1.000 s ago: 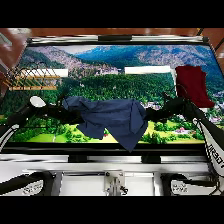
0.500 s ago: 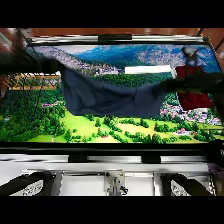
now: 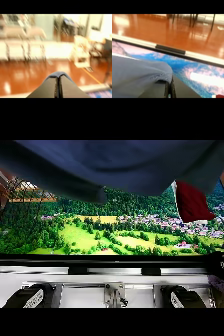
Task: Fold the shirts.
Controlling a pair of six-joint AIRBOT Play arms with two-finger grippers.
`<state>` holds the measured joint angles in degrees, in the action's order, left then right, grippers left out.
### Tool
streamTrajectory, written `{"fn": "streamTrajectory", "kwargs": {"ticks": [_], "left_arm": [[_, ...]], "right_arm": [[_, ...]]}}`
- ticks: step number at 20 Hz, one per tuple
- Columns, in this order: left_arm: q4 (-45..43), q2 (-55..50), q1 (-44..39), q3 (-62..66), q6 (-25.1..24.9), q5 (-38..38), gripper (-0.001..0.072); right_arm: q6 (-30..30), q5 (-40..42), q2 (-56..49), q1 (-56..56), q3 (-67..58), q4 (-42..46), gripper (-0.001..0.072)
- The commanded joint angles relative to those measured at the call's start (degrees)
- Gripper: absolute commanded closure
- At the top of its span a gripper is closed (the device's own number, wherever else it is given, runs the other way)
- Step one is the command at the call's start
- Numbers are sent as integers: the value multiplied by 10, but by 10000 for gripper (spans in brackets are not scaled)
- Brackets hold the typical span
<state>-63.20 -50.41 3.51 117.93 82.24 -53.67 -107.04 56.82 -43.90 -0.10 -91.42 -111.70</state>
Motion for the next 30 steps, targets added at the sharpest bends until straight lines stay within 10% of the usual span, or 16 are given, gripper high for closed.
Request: {"fn": "streamTrajectory", "kwargs": {"ticks": [1, 9, 18, 24, 25, 26, 27, 28, 30], "left_arm": [[-91, 70, 12, -23, -9, 50, 675], [-224, -8, 12, -76, 25, -105, 675], [-168, -297, 12, -173, 10, -82, 674], [-24, -418, 7, -173, 10, -103, 672], [-5, -429, 7, -173, 9, -118, 644], [10, -436, 6, -173, 9, -141, 462], [11, -437, 8, -173, 9, -173, 109], [10, -435, 15, -168, 9, -213, -2], [10, -434, 46, -146, 10, -330, 22]], "right_arm": [[58, 121, 28, 0, -9, 1, 645], [194, 343, -73, 1, 151, 8, 645], [227, -106, -292, 1, 330, -66, 645], [266, -219, -407, 1, 330, -133, 630], [267, -215, -415, 1, 330, -135, 519], [266, -205, -417, 0, 330, -143, 232], [252, -180, -415, -7, 321, -141, 154], [220, -136, -409, -21, 302, -131, 154], [174, -31, -388, -63, 254, -88, 154]]}}
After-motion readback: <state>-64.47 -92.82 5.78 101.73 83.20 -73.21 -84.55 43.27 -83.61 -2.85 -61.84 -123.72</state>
